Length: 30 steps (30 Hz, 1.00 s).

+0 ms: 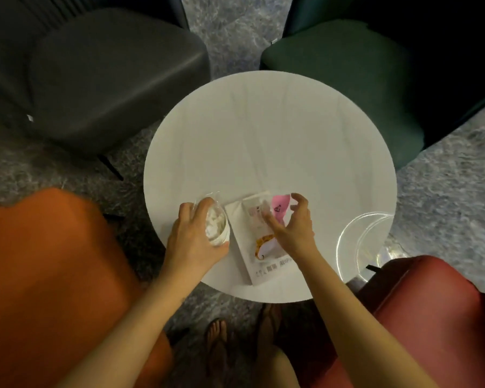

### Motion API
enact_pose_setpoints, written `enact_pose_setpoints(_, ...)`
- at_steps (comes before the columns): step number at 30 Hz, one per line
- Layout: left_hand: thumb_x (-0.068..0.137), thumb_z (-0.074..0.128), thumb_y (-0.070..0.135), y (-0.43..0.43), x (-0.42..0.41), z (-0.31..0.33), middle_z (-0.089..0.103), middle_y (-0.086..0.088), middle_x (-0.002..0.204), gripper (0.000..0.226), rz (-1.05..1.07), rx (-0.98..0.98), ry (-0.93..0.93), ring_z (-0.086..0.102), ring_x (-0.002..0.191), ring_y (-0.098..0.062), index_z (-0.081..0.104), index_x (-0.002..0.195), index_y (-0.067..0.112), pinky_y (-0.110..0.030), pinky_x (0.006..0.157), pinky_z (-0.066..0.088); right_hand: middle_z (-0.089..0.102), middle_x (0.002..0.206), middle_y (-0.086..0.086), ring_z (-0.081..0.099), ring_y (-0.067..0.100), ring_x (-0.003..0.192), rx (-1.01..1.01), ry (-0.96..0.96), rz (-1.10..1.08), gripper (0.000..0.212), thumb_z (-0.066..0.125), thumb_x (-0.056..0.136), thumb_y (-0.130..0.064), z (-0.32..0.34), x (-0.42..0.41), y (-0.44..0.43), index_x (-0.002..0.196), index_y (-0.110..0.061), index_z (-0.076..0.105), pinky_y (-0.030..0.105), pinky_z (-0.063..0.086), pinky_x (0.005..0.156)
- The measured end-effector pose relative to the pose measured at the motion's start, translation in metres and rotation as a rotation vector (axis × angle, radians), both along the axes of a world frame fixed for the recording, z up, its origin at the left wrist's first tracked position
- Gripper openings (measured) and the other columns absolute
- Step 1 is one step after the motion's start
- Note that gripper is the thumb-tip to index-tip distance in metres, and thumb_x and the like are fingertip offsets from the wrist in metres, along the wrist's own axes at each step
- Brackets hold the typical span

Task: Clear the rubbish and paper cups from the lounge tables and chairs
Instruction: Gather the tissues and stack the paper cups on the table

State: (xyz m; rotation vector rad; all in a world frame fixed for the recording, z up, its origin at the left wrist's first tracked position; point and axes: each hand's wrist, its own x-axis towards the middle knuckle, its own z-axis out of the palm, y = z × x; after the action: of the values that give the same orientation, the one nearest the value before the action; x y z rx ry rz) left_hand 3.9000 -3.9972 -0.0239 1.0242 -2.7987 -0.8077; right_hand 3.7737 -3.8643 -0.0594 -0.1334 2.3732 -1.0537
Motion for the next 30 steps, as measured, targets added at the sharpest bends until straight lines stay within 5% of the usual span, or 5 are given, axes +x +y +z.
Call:
enact_pose_setpoints(5,0.06,0.078,0.026,0.007,0.002,0.0,0.041,-0.006,0.113,0.075,-0.092,0.015,-0.021,0.052,0.099,-0.036,0.043,0.126,0.025,-0.043,0.074,0.049,0.057,0.119,0.013,0.058,0.03,0.103,-0.048,-0.42,-0.16,0.068,0.071,0.076,-0.043,0.002,0.0,0.008,0.126,-0.009,0.04,0.047,0.049,0.09)
enact_pose_setpoints(9,0.058,0.078,0.028,0.005,0.001,-0.002,0.043,-0.008,0.109,0.072,-0.154,-0.016,-0.003,0.054,0.092,-0.036,0.046,0.122,0.021,-0.042,0.068,0.05,0.063,0.107,0.012,0.061,0.026,0.095,0.085,-0.45,0.005,0.058,0.073,0.071,-0.048,0.0,0.002,0.004,0.107,-0.004,0.058,0.038,0.051,0.085)
enact_pose_setpoints(13,0.058,0.079,0.031,0.002,0.005,-0.008,0.043,-0.005,0.109,0.075,-0.2,-0.036,0.005,0.054,0.092,-0.033,0.044,0.124,0.024,-0.038,0.068,0.047,0.054,0.104,0.005,0.052,0.023,0.093,0.237,-0.528,0.062,0.064,0.071,0.07,-0.053,-0.004,0.002,0.008,0.106,-0.006,0.049,0.034,0.044,0.076)
enact_pose_setpoints(20,0.064,0.075,0.035,0.001,0.006,-0.002,0.04,-0.004,0.112,0.073,-0.233,-0.019,-0.015,0.052,0.094,-0.03,0.04,0.128,0.025,-0.036,0.069,0.045,0.057,0.095,0.006,0.059,0.017,0.08,0.025,-0.485,-0.164,0.069,0.077,0.071,-0.037,-0.006,0.022,0.002,0.118,-0.004,0.038,0.032,0.052,0.06)
enact_pose_setpoints(30,0.065,0.075,0.036,-0.031,-0.007,0.081,0.034,-0.002,0.119,0.081,-0.208,-0.066,0.064,0.048,0.103,-0.028,0.031,0.132,0.03,-0.032,0.078,0.045,0.064,0.101,0.011,0.063,0.025,0.09,-0.05,-0.25,-0.156,0.043,0.074,0.074,-0.025,0.075,0.009,-0.018,0.107,-0.007,0.056,0.039,0.055,0.08)
